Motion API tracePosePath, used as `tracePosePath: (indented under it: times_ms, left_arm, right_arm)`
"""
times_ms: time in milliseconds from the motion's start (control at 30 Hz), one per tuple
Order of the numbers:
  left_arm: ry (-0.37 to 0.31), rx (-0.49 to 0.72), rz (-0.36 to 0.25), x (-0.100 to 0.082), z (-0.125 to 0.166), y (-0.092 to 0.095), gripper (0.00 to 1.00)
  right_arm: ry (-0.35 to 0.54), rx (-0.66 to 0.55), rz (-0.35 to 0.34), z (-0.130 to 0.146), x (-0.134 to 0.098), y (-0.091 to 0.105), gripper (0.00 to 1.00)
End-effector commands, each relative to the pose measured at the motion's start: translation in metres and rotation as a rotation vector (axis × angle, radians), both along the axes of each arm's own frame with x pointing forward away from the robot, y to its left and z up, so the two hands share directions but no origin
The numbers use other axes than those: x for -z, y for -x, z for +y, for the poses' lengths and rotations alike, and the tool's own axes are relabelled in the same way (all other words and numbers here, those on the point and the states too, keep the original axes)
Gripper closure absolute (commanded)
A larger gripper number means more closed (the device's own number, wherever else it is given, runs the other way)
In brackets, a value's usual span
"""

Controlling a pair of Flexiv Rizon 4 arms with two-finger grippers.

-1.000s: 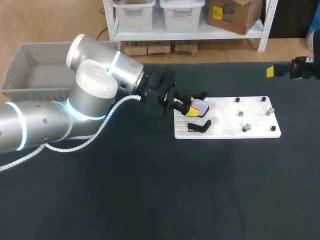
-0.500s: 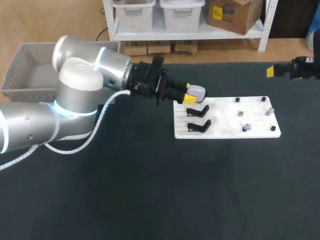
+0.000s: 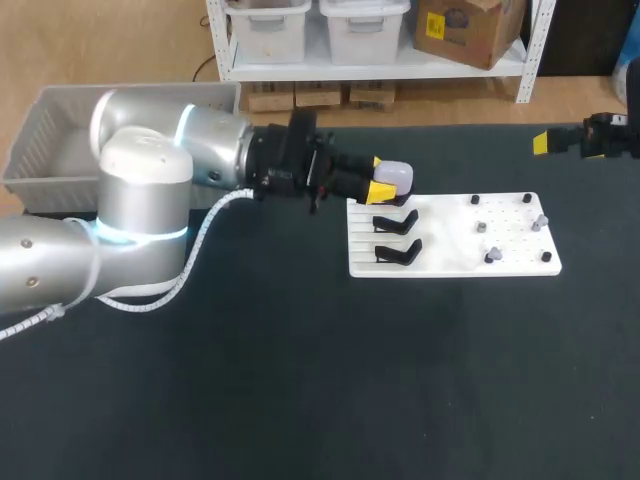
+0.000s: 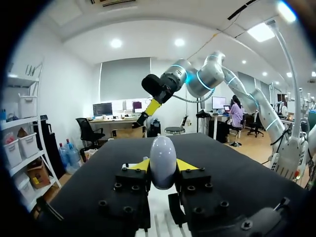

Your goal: Pick up each earbud case from the left stands, insert the matching earbuds, close the lid, and place the case in the box.

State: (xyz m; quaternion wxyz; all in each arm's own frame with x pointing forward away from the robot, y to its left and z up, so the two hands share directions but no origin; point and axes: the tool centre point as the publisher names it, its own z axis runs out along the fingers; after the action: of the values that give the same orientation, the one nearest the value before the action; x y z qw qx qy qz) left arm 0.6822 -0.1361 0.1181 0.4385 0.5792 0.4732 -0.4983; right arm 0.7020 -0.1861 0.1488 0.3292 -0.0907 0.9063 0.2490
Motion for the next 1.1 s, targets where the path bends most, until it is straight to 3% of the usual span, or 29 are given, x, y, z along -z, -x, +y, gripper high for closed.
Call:
tracePosePath:
  times_ms: [33,867,1100]
  left_arm:
    - [0.033,-0.053,0.001,-0.001,0.0,0.004,1.0]
    - [0.039,-0.042,0.033,0.002,0.0,0.001,1.0]
    - [0.039,-0.042,0.033,0.002,0.0,0.001,1.0]
  right_arm:
    - [0.002,0.002,0.0,0.0,-0.001,0.001,0.0]
    - [-0.008,-0.015,-0.008,0.001,-0.005,0.0,0.0]
    - [0.004,-0.092,-0.032,0.023,-0.02,0.033,0.0]
